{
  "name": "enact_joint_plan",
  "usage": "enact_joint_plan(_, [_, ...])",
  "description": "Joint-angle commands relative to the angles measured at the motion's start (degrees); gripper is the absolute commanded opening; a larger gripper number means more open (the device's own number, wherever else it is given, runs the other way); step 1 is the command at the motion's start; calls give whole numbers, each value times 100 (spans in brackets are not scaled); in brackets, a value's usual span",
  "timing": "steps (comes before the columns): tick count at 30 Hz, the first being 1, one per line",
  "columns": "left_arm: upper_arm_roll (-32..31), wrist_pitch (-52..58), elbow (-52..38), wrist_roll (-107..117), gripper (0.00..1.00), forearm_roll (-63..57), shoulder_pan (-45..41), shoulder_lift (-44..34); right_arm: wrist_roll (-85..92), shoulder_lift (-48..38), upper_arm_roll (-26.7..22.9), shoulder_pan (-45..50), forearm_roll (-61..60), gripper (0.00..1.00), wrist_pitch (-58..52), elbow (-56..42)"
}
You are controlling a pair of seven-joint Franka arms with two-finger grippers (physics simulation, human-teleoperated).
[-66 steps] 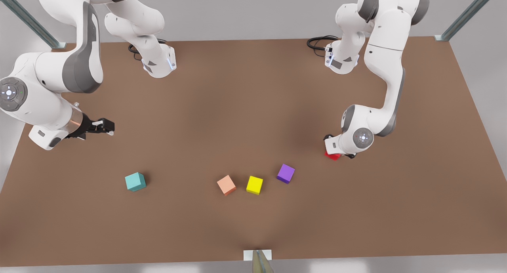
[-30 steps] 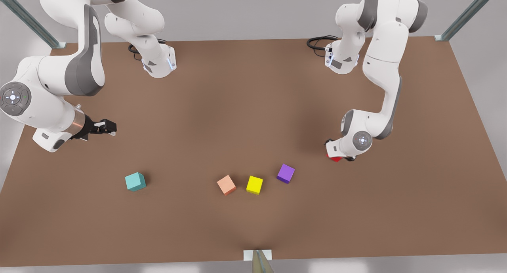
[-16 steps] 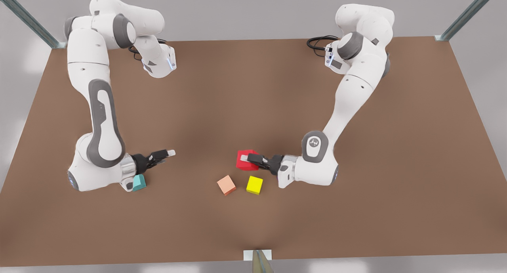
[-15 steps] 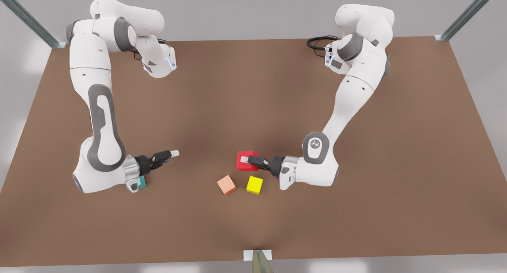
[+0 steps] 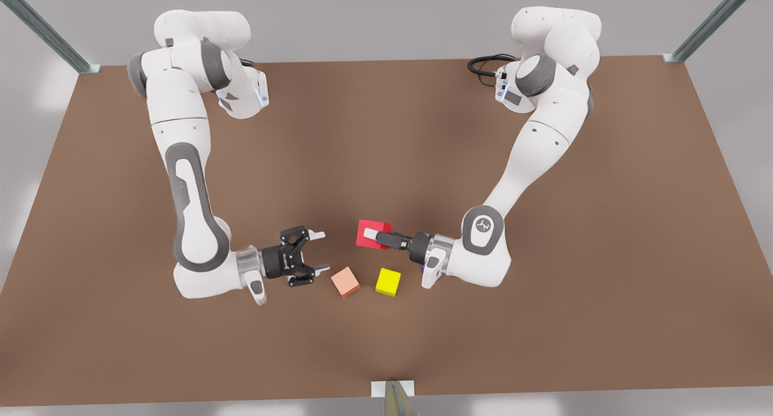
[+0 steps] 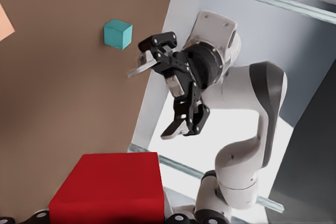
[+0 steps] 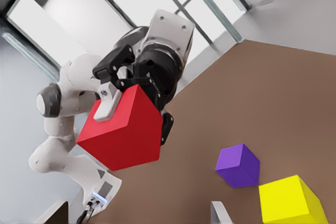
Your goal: Pick up red wooden cube and pass to hand red wooden cube and place in blue wooden cube
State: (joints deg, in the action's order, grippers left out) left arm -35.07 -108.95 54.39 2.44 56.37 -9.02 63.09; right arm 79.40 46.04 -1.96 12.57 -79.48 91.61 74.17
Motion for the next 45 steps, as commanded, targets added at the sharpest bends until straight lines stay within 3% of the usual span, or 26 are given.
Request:
enact_joint_plan(1, [9,137,1,-376,54,58,5,-7,5366,-7,3,96,-314,100,199,28])
enact_joint_plan(7, [71,-56,1,-622,54,32,5,-7,5656,-658,3,447,-762,100,867,1064])
enact_joint_plan(13, [71,-56,1,-596,54,23,-3,-7,5859,-807,38,702,-1219,100,1553,1469])
enact_joint_plan(35, [62,-839,1,-447,55,32,-223,11,6052,-640,460,738,-1773,99,1623,1539])
enact_joint_plan(37, [62,-874,1,-447,55,32,-223,19,6078,-631,460,738,-1782,72,1623,1522])
enact_joint_plan(41, [62,-926,1,-455,55,32,-249,19,6078,-631,460,738,-1791,71,1614,1522])
enact_joint_plan(42, [62,-926,1,-455,59,32,-249,19,6078,-631,460,738,-1791,71,1597,1522])
enact_joint_plan(43, [62,-935,1,-455,94,32,-249,19,6078,-631,460,738,-1791,71,1597,1522])
enact_joint_plan(45, [62,-926,1,-403,100,23,-249,2,6078,-631,460,729,-1791,71,1597,1513])
